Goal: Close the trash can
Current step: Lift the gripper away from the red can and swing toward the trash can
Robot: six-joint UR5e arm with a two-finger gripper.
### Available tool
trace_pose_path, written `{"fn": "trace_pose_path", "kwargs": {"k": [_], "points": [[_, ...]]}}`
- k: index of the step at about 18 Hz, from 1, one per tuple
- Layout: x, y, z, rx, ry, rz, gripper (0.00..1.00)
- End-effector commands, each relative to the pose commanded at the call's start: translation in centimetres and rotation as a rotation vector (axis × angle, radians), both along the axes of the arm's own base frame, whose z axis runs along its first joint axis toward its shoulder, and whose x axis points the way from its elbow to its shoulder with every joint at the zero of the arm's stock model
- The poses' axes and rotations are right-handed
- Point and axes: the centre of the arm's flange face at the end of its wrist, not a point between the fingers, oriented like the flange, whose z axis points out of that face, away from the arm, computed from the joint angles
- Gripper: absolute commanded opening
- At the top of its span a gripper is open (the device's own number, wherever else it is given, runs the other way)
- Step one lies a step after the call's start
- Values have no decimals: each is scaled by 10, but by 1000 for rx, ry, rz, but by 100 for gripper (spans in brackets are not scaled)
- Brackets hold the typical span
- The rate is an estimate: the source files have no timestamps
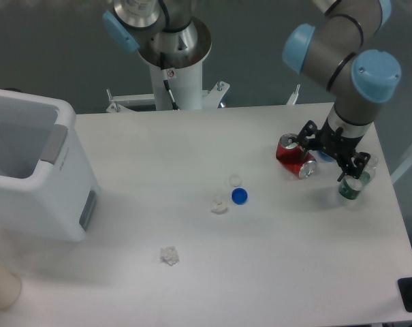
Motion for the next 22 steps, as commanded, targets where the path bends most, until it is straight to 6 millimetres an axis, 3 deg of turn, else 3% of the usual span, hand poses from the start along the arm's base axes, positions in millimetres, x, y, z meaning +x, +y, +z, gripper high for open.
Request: {"fn": "trace_pose_path", "kwargs": {"k": [4,9,11,15,18,20,22], "points": [[22,25,8,-2,4,124,100],[51,41,34,48,-8,172,98],[65,45,48,87,-41,195,81],[106,57,86,145,-78,232,30],[144,70,124,226,-94,339,8],[173,79,149,279,-105,371,2],[201,89,161,299,-120,361,0]]}}
